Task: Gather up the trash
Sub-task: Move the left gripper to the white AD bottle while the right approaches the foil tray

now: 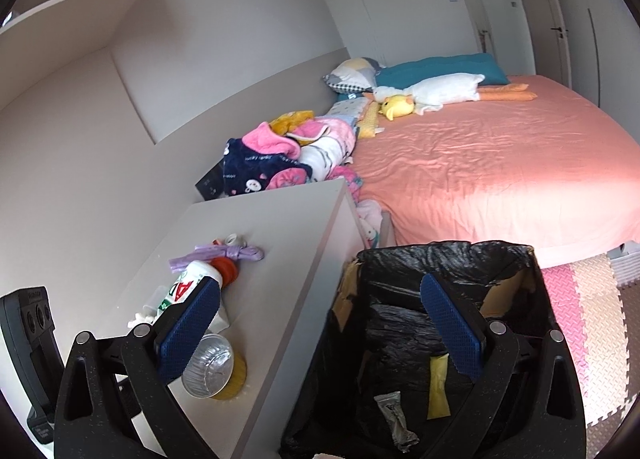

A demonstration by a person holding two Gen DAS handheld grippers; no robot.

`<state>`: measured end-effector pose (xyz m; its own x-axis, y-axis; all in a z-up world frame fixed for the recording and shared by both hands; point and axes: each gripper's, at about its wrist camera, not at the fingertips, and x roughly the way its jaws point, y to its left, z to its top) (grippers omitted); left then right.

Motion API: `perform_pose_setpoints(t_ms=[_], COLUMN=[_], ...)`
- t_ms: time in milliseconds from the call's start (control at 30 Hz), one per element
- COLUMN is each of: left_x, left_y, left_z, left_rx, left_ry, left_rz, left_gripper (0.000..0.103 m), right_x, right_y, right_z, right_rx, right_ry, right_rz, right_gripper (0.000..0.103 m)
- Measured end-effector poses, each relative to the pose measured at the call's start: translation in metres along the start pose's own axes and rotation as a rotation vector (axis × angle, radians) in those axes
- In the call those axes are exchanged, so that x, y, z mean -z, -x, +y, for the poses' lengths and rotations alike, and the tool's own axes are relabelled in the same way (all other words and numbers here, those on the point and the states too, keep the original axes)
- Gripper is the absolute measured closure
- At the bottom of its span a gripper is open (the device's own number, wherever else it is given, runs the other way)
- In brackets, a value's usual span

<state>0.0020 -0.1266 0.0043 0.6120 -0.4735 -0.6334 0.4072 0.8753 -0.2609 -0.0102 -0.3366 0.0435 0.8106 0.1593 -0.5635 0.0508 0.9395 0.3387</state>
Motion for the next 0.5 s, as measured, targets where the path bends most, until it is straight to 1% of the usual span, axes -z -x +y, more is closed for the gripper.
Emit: perform_pose_setpoints(t_ms=[200,367,500], left_x=[0.001,-0.002,-0.003], left_y=[0.004,-0.001,-0.008], left_z=[0.033,0.056,0.068], left_rx=[-0.033,-0.069,-0.086], left_ry=[0.074,0.115,0.129], left_rz=[-0.029,-0.015,0.005], left_gripper=[0.006,0.006,0.006], right_x=[0.010,0.025,0.040], right_y=[-0.016,-0.027,-0.037], right_z=[0.013,0.025,0.035], right_rx=[-0.029,-0.064,-0.121], right_ry=[0.042,0.123,0.175], right_rz=[0.041,0.067,0.114], right_gripper=[0.003,0.003,0.003])
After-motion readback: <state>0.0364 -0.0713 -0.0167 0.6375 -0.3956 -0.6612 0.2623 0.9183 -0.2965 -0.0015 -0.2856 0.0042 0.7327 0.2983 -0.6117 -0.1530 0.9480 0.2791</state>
